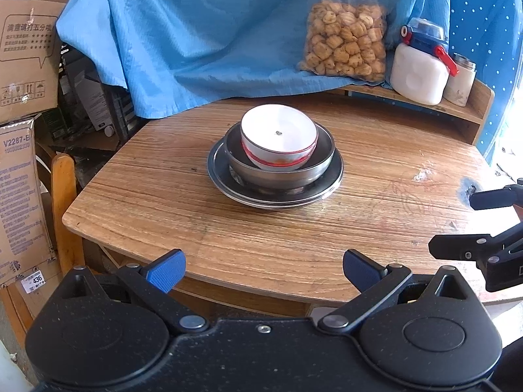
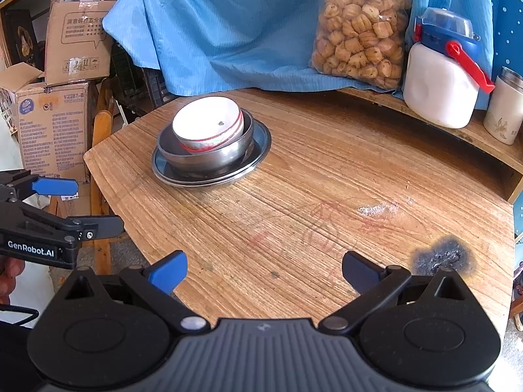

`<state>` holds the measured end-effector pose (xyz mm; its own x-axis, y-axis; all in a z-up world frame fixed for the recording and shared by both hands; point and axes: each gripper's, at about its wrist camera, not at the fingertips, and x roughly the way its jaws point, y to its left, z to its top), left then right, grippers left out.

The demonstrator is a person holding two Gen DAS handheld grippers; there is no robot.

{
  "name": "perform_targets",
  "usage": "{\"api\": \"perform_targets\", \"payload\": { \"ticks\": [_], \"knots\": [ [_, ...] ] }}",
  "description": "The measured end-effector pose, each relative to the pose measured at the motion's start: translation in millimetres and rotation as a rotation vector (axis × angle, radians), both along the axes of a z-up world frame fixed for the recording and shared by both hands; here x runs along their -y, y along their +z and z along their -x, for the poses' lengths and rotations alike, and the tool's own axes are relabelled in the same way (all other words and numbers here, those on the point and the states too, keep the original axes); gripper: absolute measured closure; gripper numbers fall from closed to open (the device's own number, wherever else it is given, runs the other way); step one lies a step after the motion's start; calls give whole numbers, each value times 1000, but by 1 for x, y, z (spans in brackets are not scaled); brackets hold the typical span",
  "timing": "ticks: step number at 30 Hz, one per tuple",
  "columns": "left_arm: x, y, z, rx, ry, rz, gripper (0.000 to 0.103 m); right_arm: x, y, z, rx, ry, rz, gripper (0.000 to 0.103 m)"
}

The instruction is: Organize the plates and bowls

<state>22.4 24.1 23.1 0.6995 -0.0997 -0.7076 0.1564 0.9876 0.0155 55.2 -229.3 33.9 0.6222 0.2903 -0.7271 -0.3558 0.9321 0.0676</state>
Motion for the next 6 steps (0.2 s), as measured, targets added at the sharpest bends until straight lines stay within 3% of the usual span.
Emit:
{"api": "perform_targets", "payload": {
  "ticks": [6],
  "knots": [
    [1,-2,-7,-16,1,-4,1,2,-2,-6,-9,-3,-3,0]
  ]
}}
